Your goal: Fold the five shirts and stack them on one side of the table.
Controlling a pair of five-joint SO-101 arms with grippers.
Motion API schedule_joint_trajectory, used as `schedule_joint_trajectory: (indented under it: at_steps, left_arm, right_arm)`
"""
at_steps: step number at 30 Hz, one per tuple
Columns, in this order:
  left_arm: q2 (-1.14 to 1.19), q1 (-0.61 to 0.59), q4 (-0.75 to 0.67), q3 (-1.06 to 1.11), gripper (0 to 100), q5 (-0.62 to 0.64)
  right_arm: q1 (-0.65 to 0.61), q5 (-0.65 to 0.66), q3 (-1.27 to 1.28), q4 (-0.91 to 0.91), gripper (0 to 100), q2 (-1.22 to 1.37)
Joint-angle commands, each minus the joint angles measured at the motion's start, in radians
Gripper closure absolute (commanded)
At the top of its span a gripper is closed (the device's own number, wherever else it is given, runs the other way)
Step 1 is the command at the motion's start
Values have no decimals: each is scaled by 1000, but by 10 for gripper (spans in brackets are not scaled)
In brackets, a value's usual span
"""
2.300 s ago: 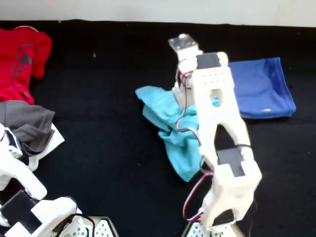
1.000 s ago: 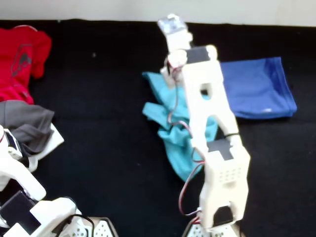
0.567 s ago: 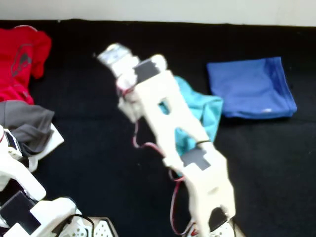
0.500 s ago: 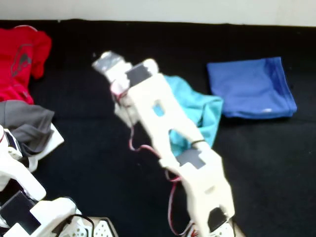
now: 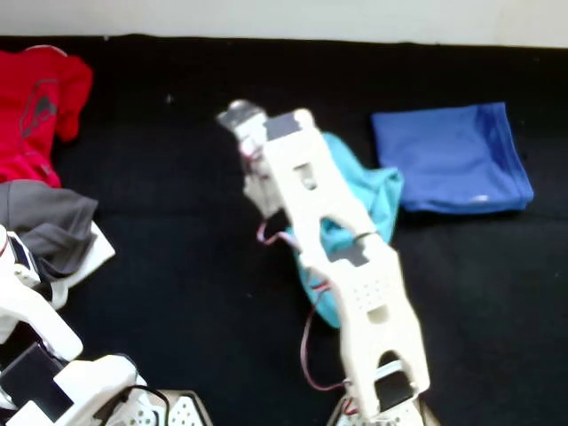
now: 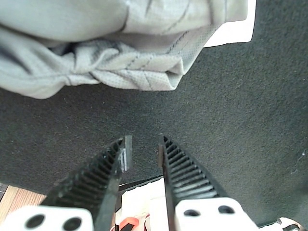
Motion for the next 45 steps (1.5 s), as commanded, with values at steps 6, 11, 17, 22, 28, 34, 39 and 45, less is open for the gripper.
schedule_joint_trajectory:
  at_steps: [6, 11, 17, 22, 28, 34, 39, 45]
  left_arm:
    - [-31, 16, 0, -4, 893, -9]
    - [-31, 15, 0, -4, 893, -9]
    - [-31, 15, 0, -4, 893, -9]
    - [-31, 15, 0, -4, 893, -9]
    - [-31, 15, 0, -4, 893, -9]
    - [-31, 15, 0, -4, 893, -9]
    - [-31, 27, 0, -8, 893, -6]
    - [-31, 110, 2, -10, 893, -5]
  right_arm:
    - [101, 9, -120, -4, 724, -13]
    - [104, 9, -193, 87, 724, -13]
    - [131, 77, -225, 143, 747, -4]
    - [143, 120, -226, 150, 998, 24]
    - [137, 117, -252, 182, 991, 1]
    - [127, 117, -328, 185, 992, -157]
    - [64, 117, -332, 185, 992, -346]
    - [-45, 117, -335, 143, 992, -559]
